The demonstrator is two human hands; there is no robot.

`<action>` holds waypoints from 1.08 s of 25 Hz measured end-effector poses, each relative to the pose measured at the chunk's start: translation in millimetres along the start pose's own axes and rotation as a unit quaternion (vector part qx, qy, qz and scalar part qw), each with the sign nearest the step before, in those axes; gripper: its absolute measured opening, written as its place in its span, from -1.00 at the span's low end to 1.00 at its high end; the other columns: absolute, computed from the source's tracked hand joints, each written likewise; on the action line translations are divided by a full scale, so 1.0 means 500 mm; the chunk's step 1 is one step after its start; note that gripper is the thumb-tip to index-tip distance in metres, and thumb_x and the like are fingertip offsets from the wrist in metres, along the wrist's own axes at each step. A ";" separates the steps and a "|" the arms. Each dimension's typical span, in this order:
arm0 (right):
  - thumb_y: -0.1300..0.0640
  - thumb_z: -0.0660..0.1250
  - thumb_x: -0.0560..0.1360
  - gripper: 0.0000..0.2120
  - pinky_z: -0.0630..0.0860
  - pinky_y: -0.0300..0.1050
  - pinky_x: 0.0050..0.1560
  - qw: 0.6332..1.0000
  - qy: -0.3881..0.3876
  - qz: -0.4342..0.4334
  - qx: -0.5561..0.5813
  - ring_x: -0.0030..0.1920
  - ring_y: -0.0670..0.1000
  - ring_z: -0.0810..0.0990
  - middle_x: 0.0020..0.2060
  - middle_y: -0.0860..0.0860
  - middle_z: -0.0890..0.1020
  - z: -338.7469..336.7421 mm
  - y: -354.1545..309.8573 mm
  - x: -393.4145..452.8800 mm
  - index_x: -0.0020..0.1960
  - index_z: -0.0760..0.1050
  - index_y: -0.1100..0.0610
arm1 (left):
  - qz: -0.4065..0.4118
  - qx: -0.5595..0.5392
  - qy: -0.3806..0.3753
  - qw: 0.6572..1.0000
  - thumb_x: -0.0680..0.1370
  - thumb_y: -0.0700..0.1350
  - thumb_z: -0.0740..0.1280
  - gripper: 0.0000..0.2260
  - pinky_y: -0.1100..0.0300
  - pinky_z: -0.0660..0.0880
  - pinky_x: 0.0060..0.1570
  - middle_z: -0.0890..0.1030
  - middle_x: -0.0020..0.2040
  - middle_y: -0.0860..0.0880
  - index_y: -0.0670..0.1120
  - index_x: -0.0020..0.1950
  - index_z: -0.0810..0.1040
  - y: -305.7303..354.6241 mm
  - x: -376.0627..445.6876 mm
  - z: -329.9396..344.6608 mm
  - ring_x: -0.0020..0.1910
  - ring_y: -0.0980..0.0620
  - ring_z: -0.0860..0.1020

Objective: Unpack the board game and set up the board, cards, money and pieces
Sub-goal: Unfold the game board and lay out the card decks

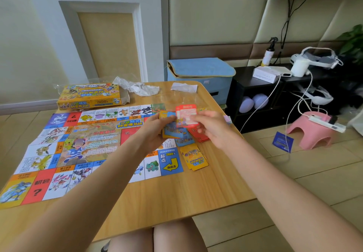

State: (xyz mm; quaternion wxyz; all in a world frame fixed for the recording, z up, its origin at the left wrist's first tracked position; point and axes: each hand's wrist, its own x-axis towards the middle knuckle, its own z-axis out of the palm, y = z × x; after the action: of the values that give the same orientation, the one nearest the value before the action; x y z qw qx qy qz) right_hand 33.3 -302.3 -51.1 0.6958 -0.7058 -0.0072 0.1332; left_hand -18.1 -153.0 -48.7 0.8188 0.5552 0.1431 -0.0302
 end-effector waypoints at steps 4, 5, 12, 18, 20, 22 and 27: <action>0.26 0.33 0.44 -0.98 0.36 -0.28 -0.27 0.924 0.076 -0.241 -0.289 -0.15 -0.02 0.47 -0.22 0.01 0.51 -0.011 -0.016 -0.008 -0.13 0.51 0.19 | -0.022 -0.014 0.016 1.000 0.60 -0.30 0.17 -0.78 0.17 0.60 -0.41 0.60 -0.10 -0.16 -0.17 0.20 0.48 -0.006 0.003 -0.004 -0.37 0.01 0.65; 0.26 0.32 0.43 -0.98 0.36 -0.25 -0.19 0.857 0.060 -0.309 -0.408 -0.06 0.00 0.43 -0.16 0.02 0.48 -0.006 -0.009 -0.014 -0.15 0.48 0.19 | -0.026 -0.009 0.005 1.000 0.60 -0.30 0.18 -0.76 0.16 0.60 -0.39 0.61 -0.10 -0.15 -0.16 0.24 0.48 -0.010 0.003 0.003 -0.35 0.00 0.65; 0.04 0.40 0.44 -0.80 0.40 -0.10 0.10 0.872 -0.128 -0.202 -0.426 0.09 -0.01 0.42 0.08 -0.01 0.42 -0.018 0.008 -0.009 -0.02 0.41 0.02 | -0.038 -0.017 -0.031 0.999 0.65 -0.13 0.10 -0.75 0.15 0.60 -0.34 0.61 -0.06 -0.11 -0.09 0.26 0.46 -0.012 0.006 0.014 -0.24 0.00 0.62; 0.13 0.42 0.40 -0.84 0.36 -0.18 -0.19 0.896 -0.011 -0.208 -0.392 -0.10 -0.04 0.47 -0.11 -0.04 0.52 -0.027 0.018 -0.003 -0.11 0.46 0.10 | -0.047 -0.005 0.013 0.999 0.65 -0.16 0.11 -0.83 0.20 0.58 -0.41 0.60 -0.13 -0.12 -0.09 0.06 0.49 -0.009 0.016 0.018 -0.29 0.00 0.63; 0.09 0.38 0.43 -0.83 0.36 -0.15 -0.20 0.887 0.072 -0.179 -0.420 -0.08 -0.01 0.46 -0.12 -0.03 0.51 -0.042 0.014 -0.001 -0.07 0.46 0.14 | -0.048 -0.019 0.022 0.998 0.65 -0.17 0.08 -0.82 0.18 0.59 -0.33 0.60 -0.10 -0.16 -0.08 0.03 0.48 -0.005 0.024 0.009 -0.23 -0.02 0.63; 0.02 0.33 0.47 -0.76 0.37 -0.10 -0.13 0.824 0.090 -0.178 -0.531 0.02 0.08 0.48 -0.01 0.05 0.53 -0.050 0.022 -0.003 0.03 0.43 0.14 | -0.049 -0.001 0.022 0.999 0.65 -0.18 0.08 -0.81 0.18 0.58 -0.32 0.60 -0.10 -0.17 -0.08 0.01 0.49 -0.004 0.027 0.005 -0.20 -0.04 0.63; 0.01 0.22 0.54 -0.57 0.43 -0.06 0.01 0.729 0.044 -0.224 -0.645 0.18 0.13 0.43 0.17 0.15 0.45 -0.034 0.058 -0.007 0.33 0.29 0.18 | -0.069 0.063 0.035 0.995 0.65 -0.17 0.11 -0.80 0.13 0.57 -0.36 0.56 -0.13 -0.14 -0.07 -0.04 0.51 -0.013 0.041 0.034 -0.21 -0.04 0.57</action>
State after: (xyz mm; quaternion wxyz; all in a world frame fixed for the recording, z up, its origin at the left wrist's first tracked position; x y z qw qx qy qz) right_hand 28.4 -320.7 -79.0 0.0826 -0.9676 -0.2189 -0.0946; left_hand 3.7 -168.9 -54.2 0.7728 0.5949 0.2074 -0.0762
